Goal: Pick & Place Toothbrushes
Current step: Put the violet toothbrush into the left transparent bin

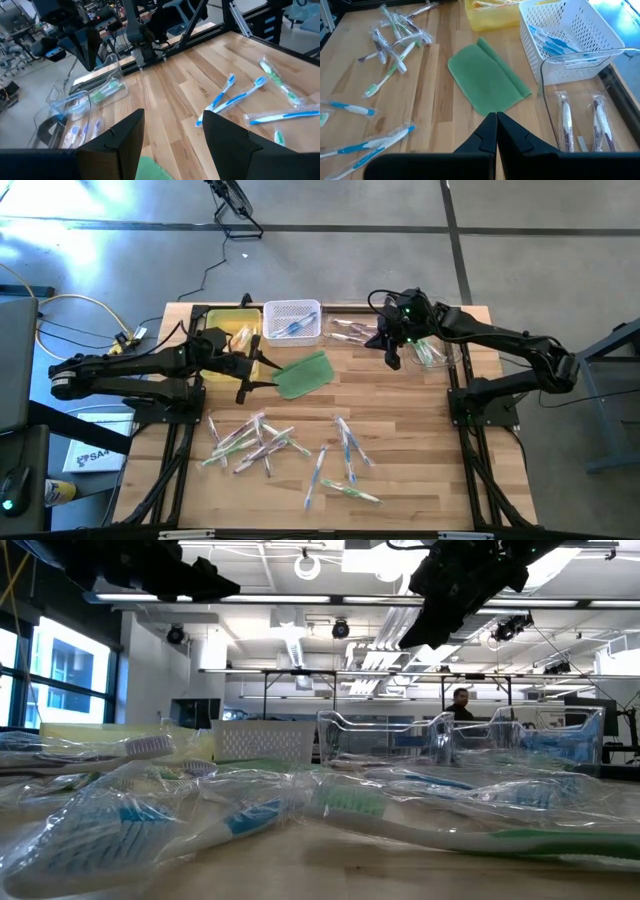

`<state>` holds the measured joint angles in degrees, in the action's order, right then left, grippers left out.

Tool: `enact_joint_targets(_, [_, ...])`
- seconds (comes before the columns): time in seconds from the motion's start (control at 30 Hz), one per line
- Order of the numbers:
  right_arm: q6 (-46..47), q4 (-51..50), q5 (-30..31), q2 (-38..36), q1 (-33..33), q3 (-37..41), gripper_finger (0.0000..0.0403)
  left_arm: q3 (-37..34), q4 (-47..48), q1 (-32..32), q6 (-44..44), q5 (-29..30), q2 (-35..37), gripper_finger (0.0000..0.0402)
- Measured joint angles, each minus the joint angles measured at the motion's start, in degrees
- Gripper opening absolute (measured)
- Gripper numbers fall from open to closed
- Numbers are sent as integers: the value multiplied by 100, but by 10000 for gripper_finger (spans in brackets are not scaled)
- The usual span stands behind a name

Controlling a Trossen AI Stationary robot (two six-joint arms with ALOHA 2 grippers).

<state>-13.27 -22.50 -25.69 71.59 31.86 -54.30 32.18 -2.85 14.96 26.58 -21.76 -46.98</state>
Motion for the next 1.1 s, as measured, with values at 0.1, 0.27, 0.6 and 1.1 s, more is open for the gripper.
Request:
enact_joint_targets(0.1, [-1,0,0,0,0,0,2,0,-2,0,-135,0,0,196])
enact_joint_targets(0.27, [-3,0,0,0,0,0,2,0,-20,0,-152,0,0,196])
enact_joint_targets(0.6, [-3,44,-2,0,0,-2,3,2,-55,0,-893,-7,0,196])
enact_joint_targets(1.1, [281,150,-7,0,-2,-2,3,94,-77,-1132,-2226,800,-2,196])
